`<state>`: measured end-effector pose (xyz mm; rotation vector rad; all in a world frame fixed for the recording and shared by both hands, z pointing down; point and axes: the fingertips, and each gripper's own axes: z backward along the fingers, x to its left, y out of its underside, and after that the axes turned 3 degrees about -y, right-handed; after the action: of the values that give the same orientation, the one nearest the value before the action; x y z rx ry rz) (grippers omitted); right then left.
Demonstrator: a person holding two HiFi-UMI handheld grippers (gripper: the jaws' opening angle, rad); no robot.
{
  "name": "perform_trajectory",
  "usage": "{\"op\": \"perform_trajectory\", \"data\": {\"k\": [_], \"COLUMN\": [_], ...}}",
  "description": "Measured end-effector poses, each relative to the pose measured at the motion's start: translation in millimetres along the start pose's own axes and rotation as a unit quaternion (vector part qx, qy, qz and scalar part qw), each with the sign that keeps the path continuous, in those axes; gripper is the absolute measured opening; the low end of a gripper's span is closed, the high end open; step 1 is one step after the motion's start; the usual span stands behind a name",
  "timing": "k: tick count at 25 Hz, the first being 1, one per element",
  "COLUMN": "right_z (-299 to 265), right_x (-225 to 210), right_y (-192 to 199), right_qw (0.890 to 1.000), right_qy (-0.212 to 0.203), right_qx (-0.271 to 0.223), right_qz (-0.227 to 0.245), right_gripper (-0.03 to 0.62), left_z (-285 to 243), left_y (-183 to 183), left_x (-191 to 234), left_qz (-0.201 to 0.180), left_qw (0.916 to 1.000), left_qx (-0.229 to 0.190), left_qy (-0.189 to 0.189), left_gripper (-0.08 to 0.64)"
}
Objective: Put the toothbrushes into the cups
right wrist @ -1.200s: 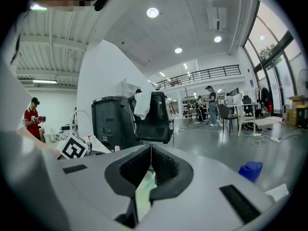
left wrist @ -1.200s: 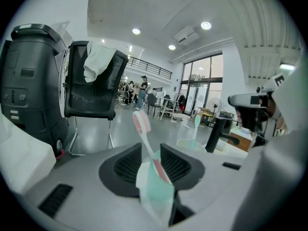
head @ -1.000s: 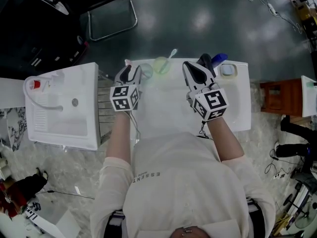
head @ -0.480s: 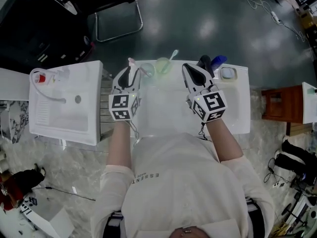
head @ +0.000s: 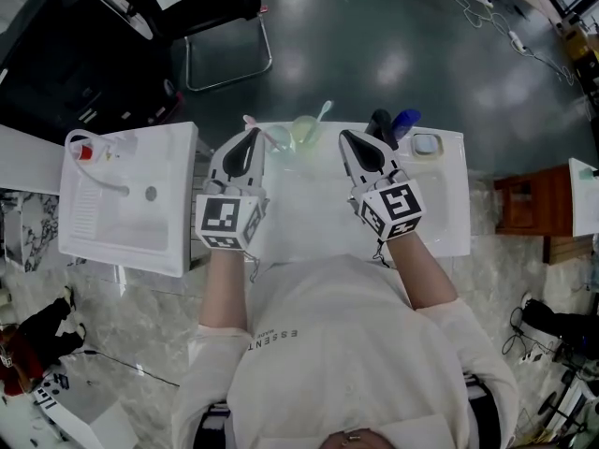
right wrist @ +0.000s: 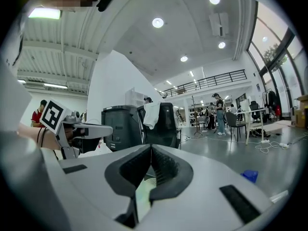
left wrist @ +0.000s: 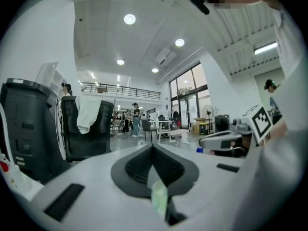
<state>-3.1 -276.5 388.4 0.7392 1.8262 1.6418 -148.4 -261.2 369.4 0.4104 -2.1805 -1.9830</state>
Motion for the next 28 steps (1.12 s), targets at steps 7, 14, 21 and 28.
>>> {"op": "perform_trajectory", "data": {"k": [7,14,21,28], "right_z": [16,22,25,24], "right_x": [4,10,8,7], "right_y": [-19,-21,-21,-22], "right_qw": [0.999,0.998,0.999,0.999], "right_qy": [0.005,-0.002,-0.003,0.012], "right_qx": [-0.035,-0.037,-0.036,-0.029], "right_qz": [0.030,0.041,0.020,0.036], "right_gripper": [0.015,0.015,0.015,0.015], "left_z": [9,14,18,21], "left_y": [-14,-20,-15,-23], "left_x": [-26,-36,-40,-38], "left_qz": [0.006,-0.007,-0.020,0.008], "left_qw": [0.9988,0.9976,0.9975,0.9973], "left_qx": [-0.014,-0.023,-0.003,-0.018], "left_qy": [0.047,0.065,0.067,0.071], "left_gripper": [0.002,0.003,0.004,0.003]}}
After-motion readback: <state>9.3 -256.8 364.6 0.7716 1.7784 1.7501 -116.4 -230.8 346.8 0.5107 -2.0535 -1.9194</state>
